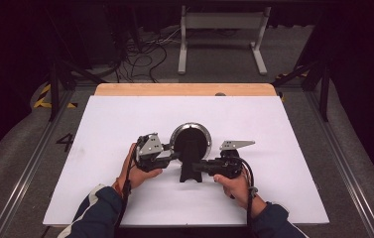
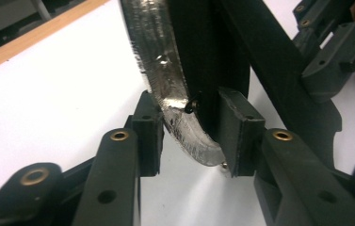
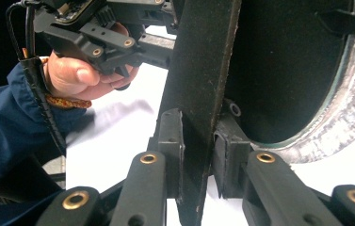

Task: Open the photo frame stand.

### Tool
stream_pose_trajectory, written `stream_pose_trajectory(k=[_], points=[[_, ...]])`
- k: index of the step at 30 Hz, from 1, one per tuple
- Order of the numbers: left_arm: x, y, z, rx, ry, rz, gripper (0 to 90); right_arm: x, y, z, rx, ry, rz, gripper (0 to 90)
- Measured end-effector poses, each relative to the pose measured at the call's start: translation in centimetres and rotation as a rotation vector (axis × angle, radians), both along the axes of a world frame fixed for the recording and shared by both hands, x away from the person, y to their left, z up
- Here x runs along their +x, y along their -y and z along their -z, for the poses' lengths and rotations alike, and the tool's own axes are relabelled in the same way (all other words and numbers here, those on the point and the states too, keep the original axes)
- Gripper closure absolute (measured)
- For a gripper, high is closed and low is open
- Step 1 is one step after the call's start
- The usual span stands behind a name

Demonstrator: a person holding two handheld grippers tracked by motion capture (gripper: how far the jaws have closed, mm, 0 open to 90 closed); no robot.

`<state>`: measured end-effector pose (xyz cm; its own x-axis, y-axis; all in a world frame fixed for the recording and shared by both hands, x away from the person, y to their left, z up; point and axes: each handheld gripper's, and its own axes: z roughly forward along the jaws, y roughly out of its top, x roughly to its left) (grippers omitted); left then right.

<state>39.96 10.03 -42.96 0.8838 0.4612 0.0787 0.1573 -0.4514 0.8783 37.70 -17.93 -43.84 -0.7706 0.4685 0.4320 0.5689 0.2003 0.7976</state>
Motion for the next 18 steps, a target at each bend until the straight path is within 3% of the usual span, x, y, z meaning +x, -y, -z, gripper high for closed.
stream_pose_trajectory(k=[18], points=[[0.83, 0.86, 0.07, 0.018, 0.072, -0.031, 65.1, 0.27, 0.28, -0.55, -0.018, 0.021, 0.015, 75.6]])
